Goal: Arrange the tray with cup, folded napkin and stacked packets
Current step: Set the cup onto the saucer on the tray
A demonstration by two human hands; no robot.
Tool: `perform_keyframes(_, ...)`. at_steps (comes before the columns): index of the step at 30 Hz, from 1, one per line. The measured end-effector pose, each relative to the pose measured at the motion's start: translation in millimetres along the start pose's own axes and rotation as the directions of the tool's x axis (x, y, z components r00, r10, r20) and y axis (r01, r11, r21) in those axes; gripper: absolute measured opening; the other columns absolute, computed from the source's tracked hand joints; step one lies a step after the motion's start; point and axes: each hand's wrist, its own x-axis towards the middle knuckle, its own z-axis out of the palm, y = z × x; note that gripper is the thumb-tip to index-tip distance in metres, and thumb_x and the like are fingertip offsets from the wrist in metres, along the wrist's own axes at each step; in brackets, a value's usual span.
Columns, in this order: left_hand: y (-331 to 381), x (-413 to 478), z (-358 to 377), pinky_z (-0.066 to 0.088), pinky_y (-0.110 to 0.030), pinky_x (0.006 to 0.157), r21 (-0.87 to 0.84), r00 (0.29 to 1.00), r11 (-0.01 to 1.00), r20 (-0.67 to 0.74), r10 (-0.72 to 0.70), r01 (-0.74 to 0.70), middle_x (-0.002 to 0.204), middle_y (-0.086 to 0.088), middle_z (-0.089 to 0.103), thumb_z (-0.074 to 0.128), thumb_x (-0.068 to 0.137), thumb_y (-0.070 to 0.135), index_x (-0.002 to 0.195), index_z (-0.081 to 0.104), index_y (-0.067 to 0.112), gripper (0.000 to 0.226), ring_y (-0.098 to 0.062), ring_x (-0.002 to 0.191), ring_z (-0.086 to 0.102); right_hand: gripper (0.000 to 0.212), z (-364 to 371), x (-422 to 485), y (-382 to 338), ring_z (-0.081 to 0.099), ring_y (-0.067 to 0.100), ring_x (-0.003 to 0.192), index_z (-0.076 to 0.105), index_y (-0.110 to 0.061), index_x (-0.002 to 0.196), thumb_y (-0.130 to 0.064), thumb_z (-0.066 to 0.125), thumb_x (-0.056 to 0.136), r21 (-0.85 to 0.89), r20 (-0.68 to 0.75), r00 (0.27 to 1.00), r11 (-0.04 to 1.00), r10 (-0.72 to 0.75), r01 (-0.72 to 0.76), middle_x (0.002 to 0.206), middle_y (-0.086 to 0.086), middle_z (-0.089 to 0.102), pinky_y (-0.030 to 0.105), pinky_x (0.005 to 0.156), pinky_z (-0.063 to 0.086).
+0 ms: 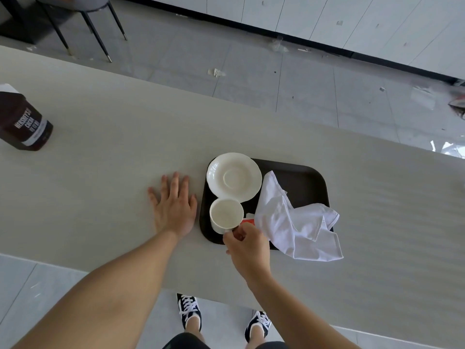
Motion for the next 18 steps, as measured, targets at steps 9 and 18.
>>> perform_keyframes(9,-0.9,1.7,4.9,0.008,-0.062,0.117,0.017,1.0,1.0,-0.009,-0.015,0.015,0.162,-0.001,0.018,0.027,0.097,0.043,0.15,0.027,0.024,0.056,-0.029,0.149,0.01,0.026,-19.5,31.1,-31.0,0.068,0.028,0.071,0.052,-0.012,0.069,-0.033,0.063,0.081,0.064,-0.08,0.996,0.997,-0.036,0.041,0.068,0.009,0.065,0.044,0.062,0.054)
perform_keyframes(18,-3.8,3.2,9.3,0.009,-0.062,0.117,0.009,0.999,1.0,-0.033,-0.003,0.003,0.161,-0.002,0.022,0.025,0.096,0.045,0.15,0.028,0.025,0.057,-0.029,0.148,0.013,0.017,-9.9,87.6,-51.5,0.068,0.021,0.074,0.055,-0.016,0.074,-0.028,0.061,0.083,-0.002,-0.12,0.993,1.0,0.008,-0.008,0.073,0.005,0.071,0.028,0.058,0.047)
